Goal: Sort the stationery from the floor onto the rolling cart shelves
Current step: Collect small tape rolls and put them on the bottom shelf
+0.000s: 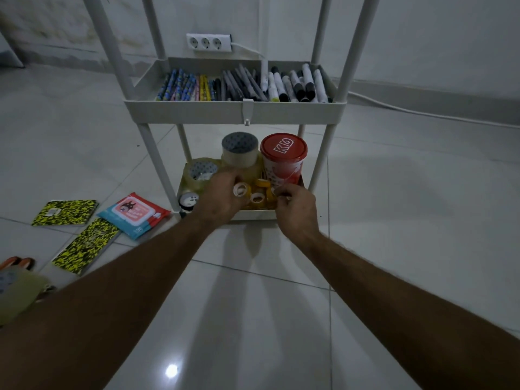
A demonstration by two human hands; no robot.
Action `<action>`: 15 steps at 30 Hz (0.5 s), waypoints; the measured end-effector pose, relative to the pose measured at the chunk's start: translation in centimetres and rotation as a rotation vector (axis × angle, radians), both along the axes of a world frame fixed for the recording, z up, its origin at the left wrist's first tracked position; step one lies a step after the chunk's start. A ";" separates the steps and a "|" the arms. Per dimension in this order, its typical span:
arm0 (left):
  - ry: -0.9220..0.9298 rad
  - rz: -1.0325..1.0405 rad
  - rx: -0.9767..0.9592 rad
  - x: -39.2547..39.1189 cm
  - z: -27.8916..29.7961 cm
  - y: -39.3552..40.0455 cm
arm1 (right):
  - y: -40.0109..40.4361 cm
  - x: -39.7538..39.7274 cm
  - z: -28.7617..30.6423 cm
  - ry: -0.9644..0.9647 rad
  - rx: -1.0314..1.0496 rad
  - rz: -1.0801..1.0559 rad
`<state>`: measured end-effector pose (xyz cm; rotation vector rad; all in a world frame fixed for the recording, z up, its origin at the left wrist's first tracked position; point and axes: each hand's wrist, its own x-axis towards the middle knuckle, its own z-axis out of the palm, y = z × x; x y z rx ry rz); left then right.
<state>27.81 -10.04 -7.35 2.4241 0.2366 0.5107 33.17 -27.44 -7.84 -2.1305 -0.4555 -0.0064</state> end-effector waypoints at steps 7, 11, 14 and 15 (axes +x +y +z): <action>0.059 0.239 -0.045 0.1 -0.8 0.9 | 0.7 -0.2 0.0 -0.013 0.002 0.015; 0.154 0.235 0.040 0.4 -1.6 0.9 | 0.7 -0.3 -0.2 -0.020 -0.019 0.031; 0.245 0.236 0.086 0.0 -2.1 1.1 | 0.7 -0.5 -0.3 -0.030 -0.025 0.034; 0.270 0.227 0.073 0.0 -2.1 1.2 | 0.6 -0.6 -0.3 -0.037 -0.032 0.036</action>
